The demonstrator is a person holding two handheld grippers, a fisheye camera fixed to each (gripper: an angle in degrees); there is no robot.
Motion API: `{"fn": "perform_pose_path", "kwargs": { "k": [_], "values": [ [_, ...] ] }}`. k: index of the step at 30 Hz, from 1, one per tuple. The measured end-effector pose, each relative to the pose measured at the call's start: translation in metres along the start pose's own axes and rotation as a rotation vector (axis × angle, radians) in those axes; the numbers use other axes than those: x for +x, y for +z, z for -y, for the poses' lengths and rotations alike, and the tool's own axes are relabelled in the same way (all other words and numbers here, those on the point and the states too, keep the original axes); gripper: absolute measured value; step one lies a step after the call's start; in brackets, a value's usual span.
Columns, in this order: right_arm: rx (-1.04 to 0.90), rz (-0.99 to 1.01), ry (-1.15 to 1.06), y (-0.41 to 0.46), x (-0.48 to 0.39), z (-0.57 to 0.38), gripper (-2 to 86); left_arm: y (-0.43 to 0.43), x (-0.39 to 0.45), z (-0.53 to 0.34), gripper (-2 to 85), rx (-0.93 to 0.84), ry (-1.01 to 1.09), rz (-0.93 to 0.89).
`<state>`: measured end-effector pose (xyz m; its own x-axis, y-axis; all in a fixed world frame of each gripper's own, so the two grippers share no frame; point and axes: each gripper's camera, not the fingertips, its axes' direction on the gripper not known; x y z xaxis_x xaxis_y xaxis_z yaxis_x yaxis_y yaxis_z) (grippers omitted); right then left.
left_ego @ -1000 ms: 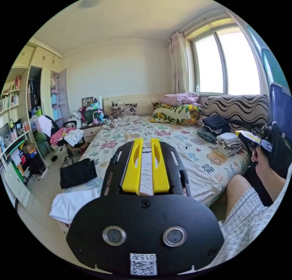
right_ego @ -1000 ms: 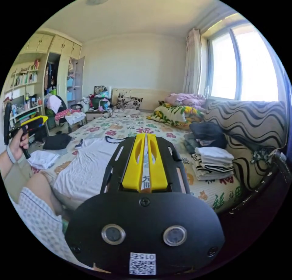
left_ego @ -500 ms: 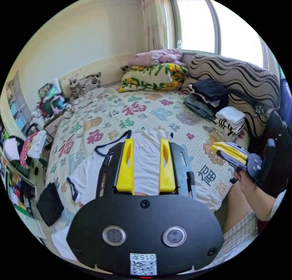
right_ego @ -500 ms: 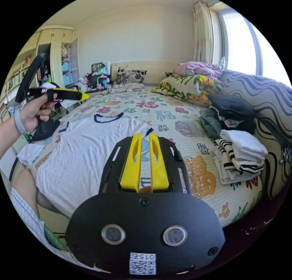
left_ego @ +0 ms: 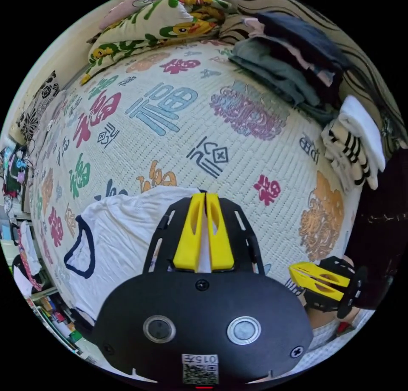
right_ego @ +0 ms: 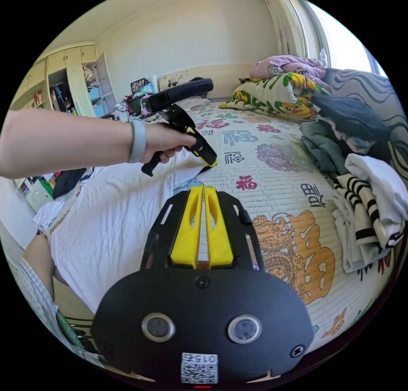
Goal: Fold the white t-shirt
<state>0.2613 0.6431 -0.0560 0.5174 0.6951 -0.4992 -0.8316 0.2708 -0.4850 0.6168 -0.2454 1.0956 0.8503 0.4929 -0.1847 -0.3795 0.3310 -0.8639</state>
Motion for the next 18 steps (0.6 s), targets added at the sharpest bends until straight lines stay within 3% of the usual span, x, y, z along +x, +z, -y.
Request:
{"fn": "perform_pose_path", "kwargs": {
  "k": [4,7,13,18],
  "values": [
    [0.004,0.031,0.069,-0.002,0.029,0.021,-0.9,-0.031,-0.049,0.03,-0.6,0.169,-0.089,-0.316],
    [-0.018,0.063,0.152,0.0,0.054,0.037,-0.7,-0.047,-0.082,0.044,-0.7,0.25,-0.091,-0.411],
    [-0.064,0.282,0.295,0.007,0.099,0.07,-0.4,-0.059,-0.142,0.051,-0.8,0.362,-0.044,-0.727],
    [0.015,0.605,0.367,0.021,0.134,0.106,1.5,-0.056,-0.178,0.059,-0.8,0.389,-0.032,-0.837]
  ]
}}
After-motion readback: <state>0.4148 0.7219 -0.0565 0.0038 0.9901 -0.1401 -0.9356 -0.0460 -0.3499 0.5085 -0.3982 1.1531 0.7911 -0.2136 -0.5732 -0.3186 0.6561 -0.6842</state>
